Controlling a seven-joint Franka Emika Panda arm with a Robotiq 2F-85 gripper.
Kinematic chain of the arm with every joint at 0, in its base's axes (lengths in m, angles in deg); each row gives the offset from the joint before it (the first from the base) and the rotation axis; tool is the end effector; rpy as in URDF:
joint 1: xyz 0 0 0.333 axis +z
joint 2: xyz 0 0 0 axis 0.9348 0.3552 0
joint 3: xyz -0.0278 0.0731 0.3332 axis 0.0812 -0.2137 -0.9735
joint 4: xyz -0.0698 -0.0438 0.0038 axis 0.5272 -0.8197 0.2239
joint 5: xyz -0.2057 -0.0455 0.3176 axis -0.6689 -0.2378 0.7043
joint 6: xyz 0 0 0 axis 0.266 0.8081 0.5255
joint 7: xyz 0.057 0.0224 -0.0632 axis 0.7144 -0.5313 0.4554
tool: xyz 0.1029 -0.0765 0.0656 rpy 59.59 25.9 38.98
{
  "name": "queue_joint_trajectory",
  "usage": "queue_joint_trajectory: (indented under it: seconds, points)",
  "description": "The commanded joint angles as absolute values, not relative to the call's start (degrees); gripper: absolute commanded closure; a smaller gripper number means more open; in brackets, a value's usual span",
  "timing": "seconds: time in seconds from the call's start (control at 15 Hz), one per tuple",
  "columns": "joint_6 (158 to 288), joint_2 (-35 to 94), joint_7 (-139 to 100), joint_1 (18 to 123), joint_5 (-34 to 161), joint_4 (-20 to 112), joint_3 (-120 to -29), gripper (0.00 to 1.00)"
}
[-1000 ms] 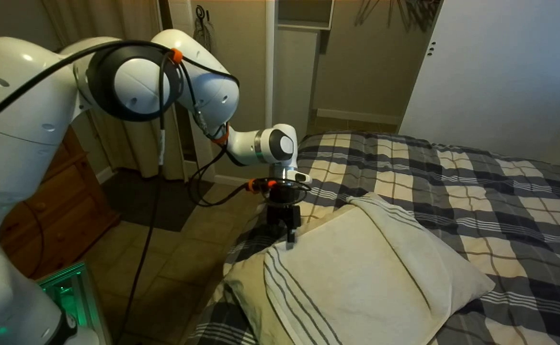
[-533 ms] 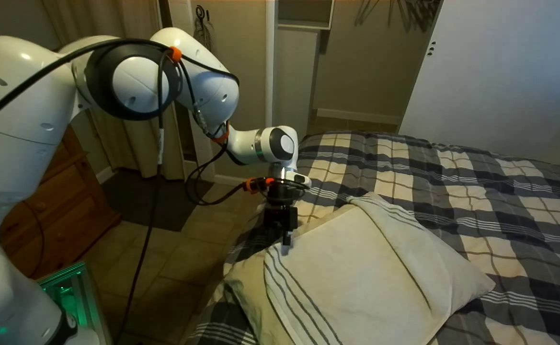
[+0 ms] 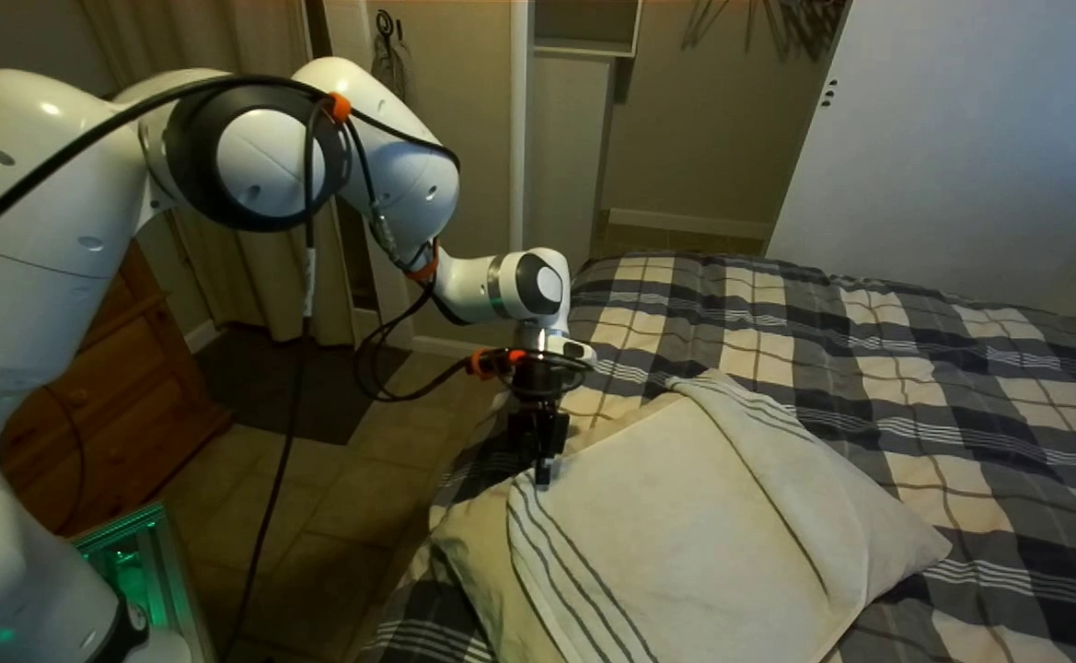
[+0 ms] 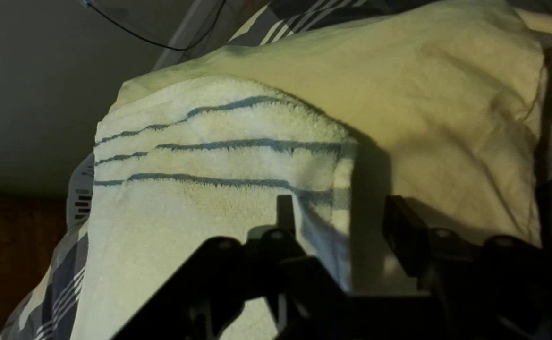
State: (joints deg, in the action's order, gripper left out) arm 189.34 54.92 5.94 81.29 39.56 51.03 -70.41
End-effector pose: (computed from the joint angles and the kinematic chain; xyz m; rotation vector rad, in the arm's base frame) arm 0.5907 -0.0094 0.1556 2.3844 -0.2437 -0.5976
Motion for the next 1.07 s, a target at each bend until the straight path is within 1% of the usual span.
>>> queue_joint_trajectory:
  seconds: [0.0,0.13,0.4,0.53,0.73,1.0]
  points:
    - [190.09,54.29,5.83,81.21,38.72,52.86,-70.71,0.77]
    - [188.53,53.60,4.92,81.06,39.08,53.38,-70.76,0.92]
    - [184.15,52.94,4.30,81.07,39.07,54.07,-70.75,0.99]
    - [182.38,52.94,3.46,81.01,38.86,54.43,-70.99,0.94]
    - [180.35,52.66,1.98,80.94,38.86,54.91,-71.54,0.94]
    - [178.07,52.15,-1.36,81.11,39.00,55.91,-73.16,0.95]
